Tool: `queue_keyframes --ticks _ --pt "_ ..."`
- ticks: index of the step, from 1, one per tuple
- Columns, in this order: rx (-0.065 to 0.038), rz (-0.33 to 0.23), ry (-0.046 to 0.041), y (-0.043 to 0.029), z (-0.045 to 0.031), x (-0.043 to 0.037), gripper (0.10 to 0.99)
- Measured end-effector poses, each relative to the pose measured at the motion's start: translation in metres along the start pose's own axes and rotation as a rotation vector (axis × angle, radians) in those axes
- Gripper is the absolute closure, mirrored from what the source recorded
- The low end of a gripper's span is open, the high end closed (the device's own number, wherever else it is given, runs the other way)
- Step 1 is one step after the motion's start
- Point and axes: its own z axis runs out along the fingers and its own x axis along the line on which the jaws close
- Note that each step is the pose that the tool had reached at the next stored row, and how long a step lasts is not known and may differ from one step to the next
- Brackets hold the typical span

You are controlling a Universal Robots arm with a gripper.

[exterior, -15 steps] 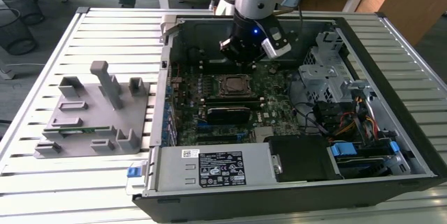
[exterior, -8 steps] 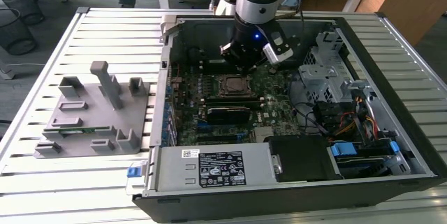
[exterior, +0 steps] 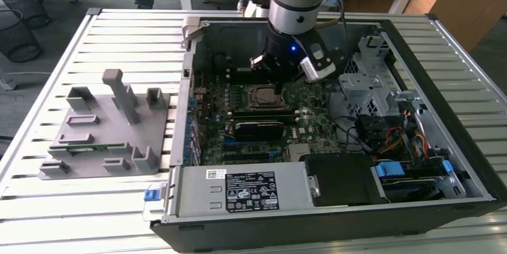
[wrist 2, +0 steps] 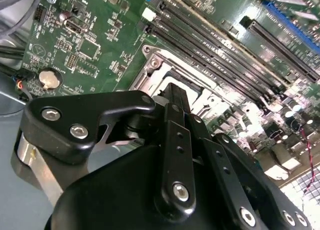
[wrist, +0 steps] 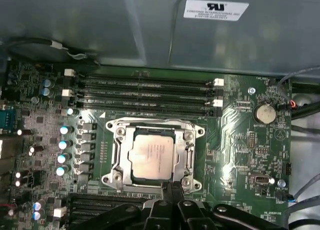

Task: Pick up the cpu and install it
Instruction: 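Install the second cpu locking lever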

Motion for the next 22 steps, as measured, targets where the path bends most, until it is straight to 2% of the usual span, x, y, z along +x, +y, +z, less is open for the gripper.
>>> queue_keyframes --ticks 6,12,14,17,22 --pt "-0.002 0.0 0.0008 -0.0073 -0.0001 0.0004 0.98" --pt "-0.005 0.0 0.0041 -0.0188 -0.0007 0.0009 0.98" --pt "-0.005 0.001 0.004 -0.0196 -0.0007 0.0017 0.98" --pt "-0.005 0.0 0.004 -0.0194 -0.0004 0.0055 0.98" --pt "-0.005 0.001 0.0039 -0.0189 0.0006 0.0188 0.98"
